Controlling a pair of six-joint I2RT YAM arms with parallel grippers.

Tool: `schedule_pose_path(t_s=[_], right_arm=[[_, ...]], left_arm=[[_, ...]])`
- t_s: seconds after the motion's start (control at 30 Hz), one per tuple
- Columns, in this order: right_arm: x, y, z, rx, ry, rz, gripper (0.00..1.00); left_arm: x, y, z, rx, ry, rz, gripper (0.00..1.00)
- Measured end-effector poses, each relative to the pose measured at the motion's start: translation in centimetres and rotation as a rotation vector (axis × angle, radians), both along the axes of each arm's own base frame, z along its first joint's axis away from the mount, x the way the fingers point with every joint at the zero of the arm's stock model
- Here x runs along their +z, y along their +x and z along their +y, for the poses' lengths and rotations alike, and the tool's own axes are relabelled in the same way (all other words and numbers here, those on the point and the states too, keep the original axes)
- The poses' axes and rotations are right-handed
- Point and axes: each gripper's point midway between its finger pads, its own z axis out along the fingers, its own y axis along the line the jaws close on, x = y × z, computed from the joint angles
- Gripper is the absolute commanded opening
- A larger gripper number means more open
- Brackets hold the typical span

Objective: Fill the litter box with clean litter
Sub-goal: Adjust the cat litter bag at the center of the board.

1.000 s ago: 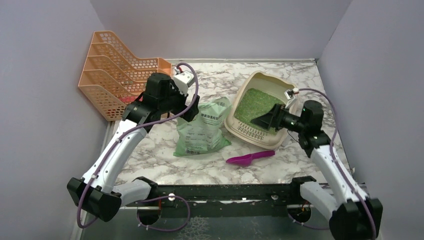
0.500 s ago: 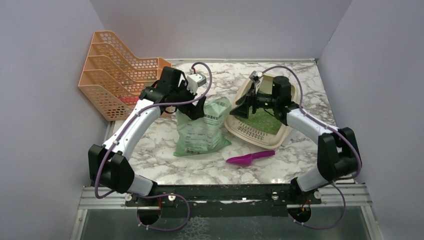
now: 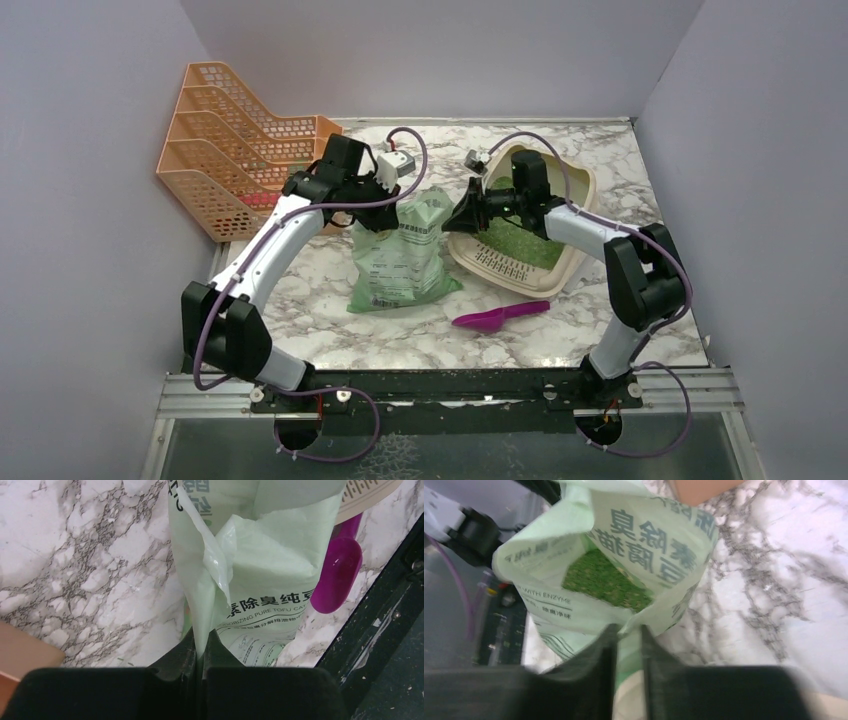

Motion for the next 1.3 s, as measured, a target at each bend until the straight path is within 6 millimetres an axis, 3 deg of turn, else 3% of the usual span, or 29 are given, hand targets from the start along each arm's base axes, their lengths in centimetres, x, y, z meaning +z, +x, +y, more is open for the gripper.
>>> schedule_pose_path(t_s=[0.1, 0.33, 0.6, 0.67, 0.8, 0.97, 1.13, 1.3], right_arm=[[0.0, 0.3, -0.2, -0.013, -0.012, -0.023, 0.01], [1.1, 0.8, -1.8, -0.149, -0.080, -0.124, 0.01], [2.6, -0.6, -3.3, -0.223, -0.105, -0.255, 0.03], [2.4, -1.0, -3.5, -0.221, -0.106, -0.270, 0.15], [2.5, -0.8, -3.9, -0.222, -0.106, -0.304, 0.64], [3.1, 0.1, -3.4, -0.180, -0.084, -0.351, 0.95], [4.5, 1.6, -1.6, -0.097, -0.032, -0.370, 0.99], [4.5, 1.1, 0.0, 0.002, 0.005, -0.388, 1.00]], left_arm=[[0.2, -0.3, 0.7, 0.021, 0.016, -0.028, 0.00], [2.0, -2.6, 3.2, 0.070, 0.047, -0.156, 0.00], [2.5, -3.6, 4.4, 0.084, 0.070, -0.256, 0.00], [2.4, -3.5, 4.4, 0.079, 0.078, -0.267, 0.00], [2.2, -3.3, 4.8, 0.064, 0.096, -0.293, 0.00], [2.3, -3.5, 4.5, 0.014, 0.084, -0.310, 0.00], [2.4, -3.5, 4.3, -0.022, 0.090, -0.332, 0.00], [2.3, -3.5, 4.3, -0.031, 0.094, -0.340, 0.00]])
